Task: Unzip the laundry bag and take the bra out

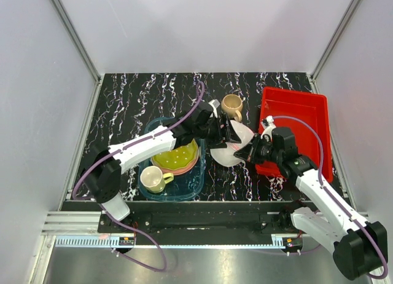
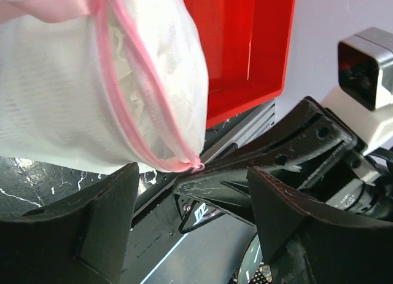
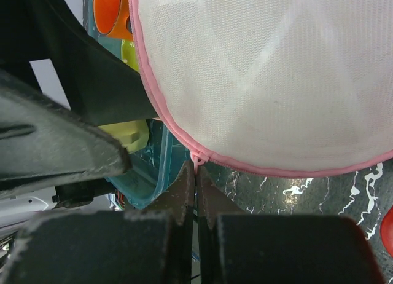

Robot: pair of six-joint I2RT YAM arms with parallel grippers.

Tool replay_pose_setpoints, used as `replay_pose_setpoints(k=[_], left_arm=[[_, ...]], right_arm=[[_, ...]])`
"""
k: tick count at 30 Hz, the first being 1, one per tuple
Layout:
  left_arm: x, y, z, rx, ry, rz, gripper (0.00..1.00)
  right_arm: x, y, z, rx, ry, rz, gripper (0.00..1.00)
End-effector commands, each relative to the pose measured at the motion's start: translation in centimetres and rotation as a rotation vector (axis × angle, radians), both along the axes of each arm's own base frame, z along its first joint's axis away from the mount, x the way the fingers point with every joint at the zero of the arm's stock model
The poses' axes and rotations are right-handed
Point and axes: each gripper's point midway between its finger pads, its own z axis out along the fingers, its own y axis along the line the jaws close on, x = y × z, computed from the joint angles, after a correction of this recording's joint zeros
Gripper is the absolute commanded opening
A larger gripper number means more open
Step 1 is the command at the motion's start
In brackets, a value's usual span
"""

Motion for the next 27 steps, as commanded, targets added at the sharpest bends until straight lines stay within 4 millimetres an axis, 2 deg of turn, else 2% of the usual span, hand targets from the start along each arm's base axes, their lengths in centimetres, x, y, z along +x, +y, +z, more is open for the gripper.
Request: replay_pose_setpoints(k=[1, 3, 6, 8, 9, 10, 11, 16, 19, 22, 25, 26, 27], left_arm=[[1.5, -0.4, 1.8, -0.055, -0.044, 0.066, 0.74], [2.0, -0.6, 1.4, -0.046, -0.044, 0.079, 0.74], [2.5, -1.4, 0.7, -0.04, -0.028, 0.072, 0.69], [2.6, -1.7, 0.6, -0.04, -0.023, 0.068, 0.46], [2.6, -1.6, 0.7, -0.039, -0.029, 0.069, 0.3], [2.9, -1.5, 1.2, -0.037, -0.04, 0.077, 0.03], [2.9, -1.1, 1.3, -0.021, -0.044, 0.078, 0.0], [3.5, 1.7, 4.3, -0.012, -0.122, 0.106, 0.0], [4.5, 3.8, 4.9, -0.01, -0.14, 0.133, 0.0], [5.9, 5.1, 4.5, 0.001, -0.144, 0.145, 0.0], [7.2, 5.1, 4.4, 0.005, -0.154, 0.135, 0.0], [7.8, 4.7, 3.1, 0.03, -0.147, 0.12, 0.0], [8.3, 4.0, 4.3, 0.011, -0.167, 0.107, 0.0]], right_arm=[[0.0, 0.2, 1.0, 0.006, -0.05, 0.017, 0.0], [-0.2, 0.1, 1.2, 0.006, -0.054, 0.017, 0.0], [-0.3, 0.0, 1.2, 0.001, -0.054, 0.01, 0.0], [-0.3, -0.2, 1.0, -0.007, -0.049, 0.002, 0.0], [-0.5, -0.3, 0.9, -0.012, -0.044, 0.001, 0.0], [-0.6, -0.5, 0.7, -0.023, -0.042, -0.003, 0.0], [-0.7, -0.7, 0.4, -0.031, -0.037, -0.007, 0.0], [-1.7, -2.2, -1.1, -0.085, -0.007, -0.062, 0.0], [-2.3, -2.7, -1.4, -0.082, 0.004, -0.087, 0.0], [-2.6, -3.0, -0.8, -0.072, -0.008, -0.102, 0.0], [-2.7, -2.7, 0.4, -0.04, -0.035, -0.098, 0.0], [-2.7, -2.5, 0.8, -0.033, -0.039, -0.089, 0.0], [-2.5, -2.3, 1.0, -0.026, -0.041, -0.083, 0.0]])
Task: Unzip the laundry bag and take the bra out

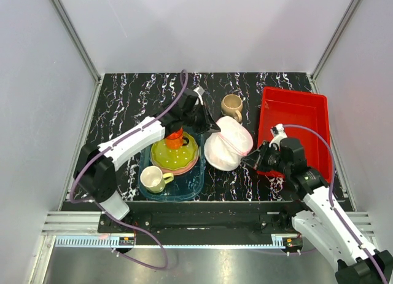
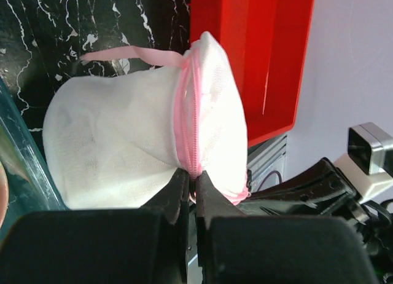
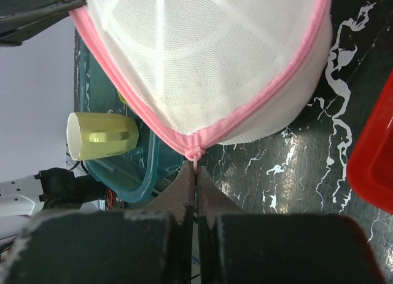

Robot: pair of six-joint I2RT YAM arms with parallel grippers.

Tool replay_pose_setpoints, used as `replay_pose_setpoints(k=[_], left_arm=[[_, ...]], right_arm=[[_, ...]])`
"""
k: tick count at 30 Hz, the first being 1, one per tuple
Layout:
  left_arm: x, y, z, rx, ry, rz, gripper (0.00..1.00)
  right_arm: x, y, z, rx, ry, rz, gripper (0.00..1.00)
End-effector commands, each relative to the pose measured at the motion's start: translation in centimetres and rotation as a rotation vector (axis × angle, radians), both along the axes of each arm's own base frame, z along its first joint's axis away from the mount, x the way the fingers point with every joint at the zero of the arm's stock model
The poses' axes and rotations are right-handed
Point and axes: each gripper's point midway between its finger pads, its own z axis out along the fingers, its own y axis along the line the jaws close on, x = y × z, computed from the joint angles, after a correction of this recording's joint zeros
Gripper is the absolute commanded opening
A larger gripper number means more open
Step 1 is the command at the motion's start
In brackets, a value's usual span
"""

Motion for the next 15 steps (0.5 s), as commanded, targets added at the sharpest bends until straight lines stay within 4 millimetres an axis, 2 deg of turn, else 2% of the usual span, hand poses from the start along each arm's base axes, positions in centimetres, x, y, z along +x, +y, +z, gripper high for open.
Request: replay_pose_setpoints(k=[1, 2, 3, 4, 5, 6, 7, 9, 11, 12, 13, 14, 15], left_arm=[[2.8, -2.0, 3.1, -0.053, -0.107, -0.064, 0.0], [2.9, -2.6, 2.3, -0.047, -0.09, -0.09, 0.0], [3.1, -3.2, 3.3, -0.066, -0.103, -0.11, 0.09], [2.7, -3.6, 3.6, -0.074, -0.102, -0.138, 0.34], [2.7, -3.5, 3.7, -0.066, -0.103, -0.134, 0.43], [2.4, -3.1, 5.2, -0.077, -0.137, -0.122, 0.48], [2.3, -2.6, 5.0, -0.055, -0.153, -0.09, 0.57], [1.5, -1.4, 7.5, -0.071, -0.219, -0.058, 0.64], [0.1, -0.6, 6.8, -0.045, -0.208, -0.036, 0.68], [-0.8, -0.4, 7.2, -0.053, -0.211, -0.035, 0.68], [-2.0, -0.8, 6.8, -0.06, -0.182, -0.049, 0.69], [-2.8, -1.0, 5.3, -0.049, -0.143, -0.063, 0.69], [-3.5, -1.4, 4.7, -0.047, -0.12, -0.078, 0.69]], right_arm=[[-0.1, 0.8, 1.8, 0.034, -0.01, 0.032, 0.0], [-0.1, 1.1, 2.2, 0.046, -0.015, 0.054, 0.0], [0.0, 1.7, 2.6, 0.062, -0.013, 0.08, 0.0], [0.3, 1.9, 3.3, 0.072, -0.026, 0.087, 0.0], [0.5, 2.1, 3.8, 0.081, -0.038, 0.09, 0.0], [0.8, 2.2, 3.8, 0.08, -0.038, 0.091, 0.0], [1.2, 2.2, 4.0, 0.077, -0.045, 0.079, 0.0], [1.7, 2.2, 3.9, 0.071, -0.044, 0.07, 0.0], [1.9, 2.2, 3.6, 0.068, -0.044, 0.064, 0.0], [2.0, 2.2, 3.4, 0.067, -0.041, 0.064, 0.0], [2.0, 2.3, 3.1, 0.072, -0.034, 0.066, 0.0], [2.0, 2.5, 3.1, 0.076, -0.039, 0.073, 0.0], [2.0, 2.5, 2.7, 0.075, -0.027, 0.075, 0.0]])
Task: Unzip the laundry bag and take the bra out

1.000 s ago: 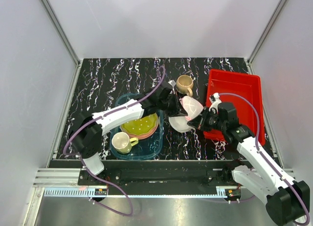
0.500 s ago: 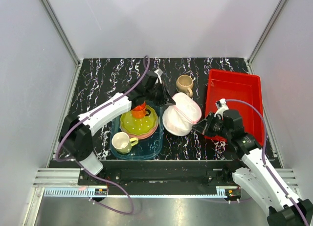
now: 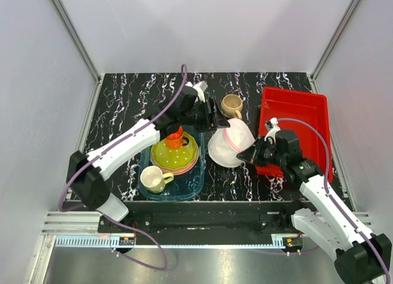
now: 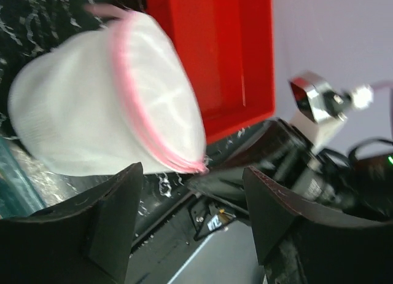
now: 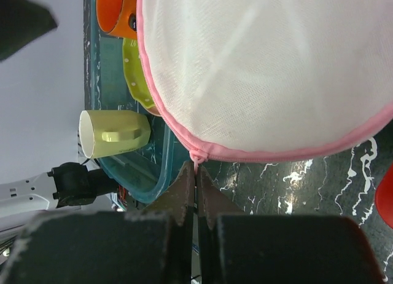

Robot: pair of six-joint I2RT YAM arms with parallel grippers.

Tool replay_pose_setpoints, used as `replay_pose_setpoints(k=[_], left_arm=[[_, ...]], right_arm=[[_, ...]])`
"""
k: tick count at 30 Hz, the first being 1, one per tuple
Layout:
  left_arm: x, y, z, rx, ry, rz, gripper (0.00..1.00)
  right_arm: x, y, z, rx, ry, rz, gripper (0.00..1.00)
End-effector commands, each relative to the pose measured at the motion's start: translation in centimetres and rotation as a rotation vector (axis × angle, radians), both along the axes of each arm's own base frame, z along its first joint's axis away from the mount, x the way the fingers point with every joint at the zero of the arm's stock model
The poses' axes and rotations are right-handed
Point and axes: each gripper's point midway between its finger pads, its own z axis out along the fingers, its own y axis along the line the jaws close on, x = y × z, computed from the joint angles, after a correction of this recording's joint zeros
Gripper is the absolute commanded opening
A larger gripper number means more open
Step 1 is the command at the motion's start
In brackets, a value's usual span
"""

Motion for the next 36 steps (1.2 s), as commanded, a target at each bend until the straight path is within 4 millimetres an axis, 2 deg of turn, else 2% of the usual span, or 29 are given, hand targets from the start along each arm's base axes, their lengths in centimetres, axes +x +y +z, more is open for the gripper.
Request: replay_pose_setpoints(k=[1, 4, 6, 10, 15, 17, 18, 19, 21, 25, 26, 29, 31, 34, 35, 36], left_arm=[[-3.5, -1.4, 0.2, -0.029, 0.023, -0.039, 0.69], [-4.6, -3.1, -1.5, -0.016, 0.061, -0.079, 0.7], [-4.8, -4.0, -1.6, -0.023, 0.067, -0.099, 0.7], [-4.9, -4.5, -3.4, 0.003, 0.104, -0.083, 0.7], [-4.8, -3.5, -3.5, 0.008, 0.104, -0.028, 0.69], [-4.5, -2.6, -4.3, 0.01, 0.111, 0.037, 0.66], [-4.1, -1.8, -3.2, -0.013, 0.08, 0.079, 0.66], [-3.9, -1.3, -3.5, -0.019, 0.081, 0.104, 0.66], [-3.5, -0.1, -2.4, -0.033, 0.065, 0.14, 0.66], [-4.7, 0.5, -2.4, -0.039, 0.113, 0.144, 0.67], [-5.0, 0.6, -3.2, -0.032, 0.136, 0.143, 0.68], [-5.5, 0.3, -5.0, -0.017, 0.186, 0.128, 0.69], [-5.5, -0.7, -5.6, -0.038, 0.214, 0.103, 0.7], [-5.3, -2.1, -5.1, -0.075, 0.231, 0.068, 0.71], [-5.0, -2.5, -5.8, -0.063, 0.243, 0.068, 0.71], [-4.8, -2.8, -5.3, -0.071, 0.232, 0.062, 0.71]], right_arm=[[0.8, 1.0, 1.6, 0.047, -0.055, 0.027, 0.0], [0.8, 1.1, 1.1, 0.045, -0.046, 0.037, 0.0], [0.7, 1.1, 1.1, 0.043, -0.048, 0.044, 0.0], [0.7, 1.0, 1.0, 0.032, -0.049, 0.041, 0.0], [0.5, 0.9, 0.5, 0.027, -0.038, 0.038, 0.0], [0.5, 0.9, 0.3, 0.023, -0.034, 0.041, 0.0], [0.6, 0.9, 0.3, 0.023, -0.036, 0.04, 0.0], [0.6, 0.9, 0.3, 0.022, -0.035, 0.038, 0.0], [0.6, 0.8, 0.3, 0.022, -0.037, 0.035, 0.0], [0.7, 0.8, 0.1, 0.019, -0.032, 0.032, 0.0], [0.7, 0.9, 0.0, 0.018, -0.03, 0.036, 0.0], [0.9, 1.0, -0.1, 0.021, -0.029, 0.04, 0.0], [0.9, 1.1, 0.0, 0.024, -0.032, 0.042, 0.0], [1.0, 1.1, 0.2, 0.023, -0.034, 0.04, 0.0], [1.0, 1.1, 0.2, 0.024, -0.036, 0.041, 0.0], [1.0, 1.1, 0.2, 0.022, -0.035, 0.04, 0.0]])
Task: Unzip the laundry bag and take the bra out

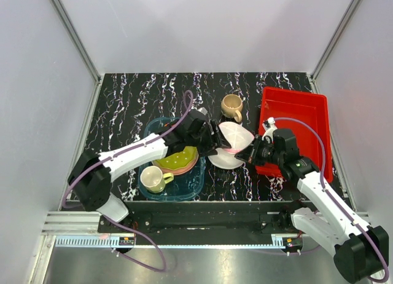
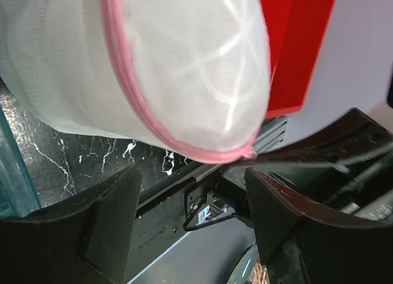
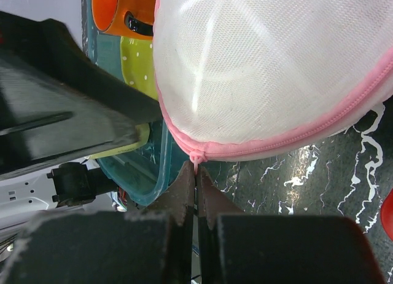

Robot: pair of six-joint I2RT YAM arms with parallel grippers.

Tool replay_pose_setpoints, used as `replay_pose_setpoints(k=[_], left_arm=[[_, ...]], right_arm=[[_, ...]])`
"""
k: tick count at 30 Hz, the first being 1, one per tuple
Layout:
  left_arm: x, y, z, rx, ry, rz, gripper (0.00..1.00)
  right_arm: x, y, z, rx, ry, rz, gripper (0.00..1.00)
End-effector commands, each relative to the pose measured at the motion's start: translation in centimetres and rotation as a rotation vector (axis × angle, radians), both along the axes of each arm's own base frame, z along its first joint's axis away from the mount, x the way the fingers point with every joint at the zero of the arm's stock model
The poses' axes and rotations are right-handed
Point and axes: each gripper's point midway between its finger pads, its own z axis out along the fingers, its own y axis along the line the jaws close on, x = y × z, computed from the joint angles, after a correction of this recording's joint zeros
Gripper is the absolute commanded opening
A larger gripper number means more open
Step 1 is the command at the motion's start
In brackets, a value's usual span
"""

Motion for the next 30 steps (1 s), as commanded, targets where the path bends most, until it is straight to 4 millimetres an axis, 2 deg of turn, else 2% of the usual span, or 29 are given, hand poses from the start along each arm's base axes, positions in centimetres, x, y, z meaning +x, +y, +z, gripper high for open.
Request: replay_pose_setpoints(k=[1, 6, 8, 10, 13, 14, 17, 21, 22, 23, 25, 26, 28, 29, 30], left_arm=[[0.8, -2.4, 1.2, -0.073, -0.008, -0.032, 0.71], [1.8, -3.5, -0.5, -0.053, 0.002, -0.03, 0.7], [2.1, -3.7, -0.2, -0.062, -0.01, -0.021, 0.64], [2.6, -3.5, 0.7, -0.068, -0.041, -0.001, 0.51], [3.2, -3.0, 1.6, -0.051, -0.083, 0.024, 0.4], [3.4, -2.9, 1.8, -0.05, -0.087, 0.026, 0.26], [3.8, -2.7, 2.2, -0.044, -0.095, 0.021, 0.0], [5.1, -0.9, 3.6, -0.034, -0.162, 0.021, 0.0], [5.7, -0.3, 3.9, -0.022, -0.185, 0.023, 0.0], [6.7, 1.2, 3.5, 0.015, -0.182, 0.033, 0.0], [8.0, 1.9, 4.1, 0.004, -0.196, 0.027, 0.0], [8.7, 2.4, 3.7, 0.003, -0.184, 0.014, 0.0], [9.3, 1.9, 4.6, -0.017, -0.201, -0.013, 0.0], [9.1, 1.1, 3.9, -0.018, -0.18, -0.051, 0.0], [8.9, 0.6, 4.0, -0.029, -0.175, -0.07, 0.0]], right_arm=[[0.4, 0.4, 1.0, 0.014, -0.054, 0.022, 0.0], [0.5, 0.5, 1.2, 0.013, -0.055, 0.025, 0.0], [0.5, 0.5, 1.4, 0.011, -0.06, 0.025, 0.0], [0.4, 0.3, 1.4, 0.005, -0.059, 0.019, 0.0], [0.2, 0.2, 1.0, -0.002, -0.052, 0.016, 0.0], [0.1, 0.2, 0.8, -0.005, -0.046, 0.018, 0.0], [-0.2, 0.0, 0.3, -0.011, -0.035, 0.02, 0.0], [-1.9, -1.0, -0.5, -0.054, 0.025, 0.008, 0.0], [-2.3, -1.3, -0.1, -0.049, 0.009, 0.001, 0.0], [-2.8, -1.4, -0.5, -0.046, 0.028, -0.006, 0.0], [-3.6, -1.6, -0.5, -0.033, 0.032, -0.012, 0.0], [-4.0, -1.6, -1.0, -0.017, 0.056, -0.015, 0.0], [-4.3, -1.0, -0.7, 0.024, 0.056, 0.005, 0.0], [-4.3, -0.8, -0.7, 0.041, 0.068, 0.003, 0.0], [-4.0, -0.6, -0.1, 0.059, 0.052, 0.006, 0.0]])
